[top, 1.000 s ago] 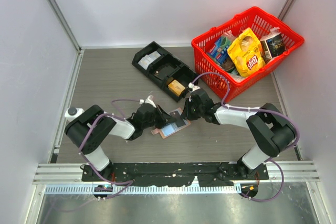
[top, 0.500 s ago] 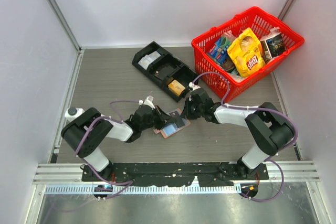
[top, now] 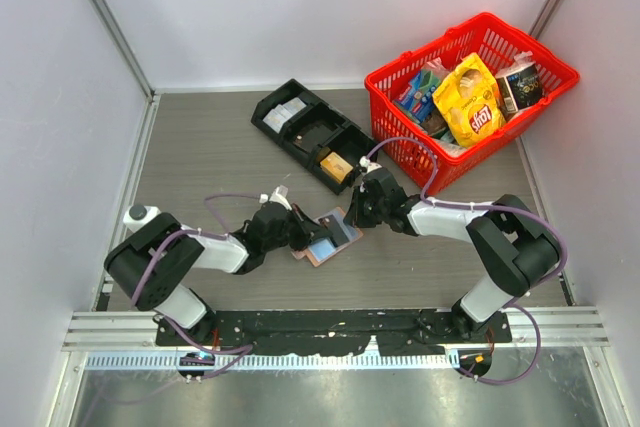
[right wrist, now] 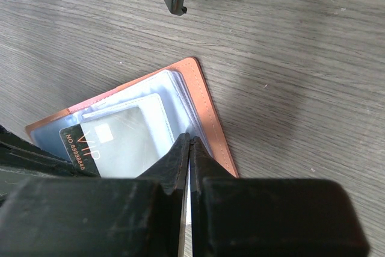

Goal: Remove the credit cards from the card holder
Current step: Remove the credit card from the card holder.

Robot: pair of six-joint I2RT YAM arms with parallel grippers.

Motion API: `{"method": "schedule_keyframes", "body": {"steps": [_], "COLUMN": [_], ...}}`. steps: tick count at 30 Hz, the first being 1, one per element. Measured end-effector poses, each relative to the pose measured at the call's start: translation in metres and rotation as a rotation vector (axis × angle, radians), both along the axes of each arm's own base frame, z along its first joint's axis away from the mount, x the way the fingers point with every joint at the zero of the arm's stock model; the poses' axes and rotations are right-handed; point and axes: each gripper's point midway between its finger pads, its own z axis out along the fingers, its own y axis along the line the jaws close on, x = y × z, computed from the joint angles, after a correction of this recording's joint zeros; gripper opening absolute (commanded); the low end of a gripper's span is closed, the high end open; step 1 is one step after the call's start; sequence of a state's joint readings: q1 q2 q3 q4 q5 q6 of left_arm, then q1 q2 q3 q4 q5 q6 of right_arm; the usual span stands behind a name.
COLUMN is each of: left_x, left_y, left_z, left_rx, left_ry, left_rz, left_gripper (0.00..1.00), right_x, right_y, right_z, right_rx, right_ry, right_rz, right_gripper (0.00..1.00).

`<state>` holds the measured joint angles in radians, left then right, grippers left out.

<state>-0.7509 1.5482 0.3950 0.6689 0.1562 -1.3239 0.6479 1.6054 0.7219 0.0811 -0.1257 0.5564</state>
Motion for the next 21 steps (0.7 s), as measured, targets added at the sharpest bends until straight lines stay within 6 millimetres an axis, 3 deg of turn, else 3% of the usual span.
{"method": "schedule_keyframes", "body": {"steps": [21], "left_x": [-0.030], "left_y": [0.039], "left_z": [-0.004], "left_rx": [0.073], "left_ry": [0.048], "left_rz": [0.046], "left_gripper": [0.00], "right_x": [0.000], "right_y": [0.001], "right_z": [0.001], "right_rx": [0.003], "right_ry": [0.005], "right_rz": [-0.005], "right_gripper": [0.05]}}
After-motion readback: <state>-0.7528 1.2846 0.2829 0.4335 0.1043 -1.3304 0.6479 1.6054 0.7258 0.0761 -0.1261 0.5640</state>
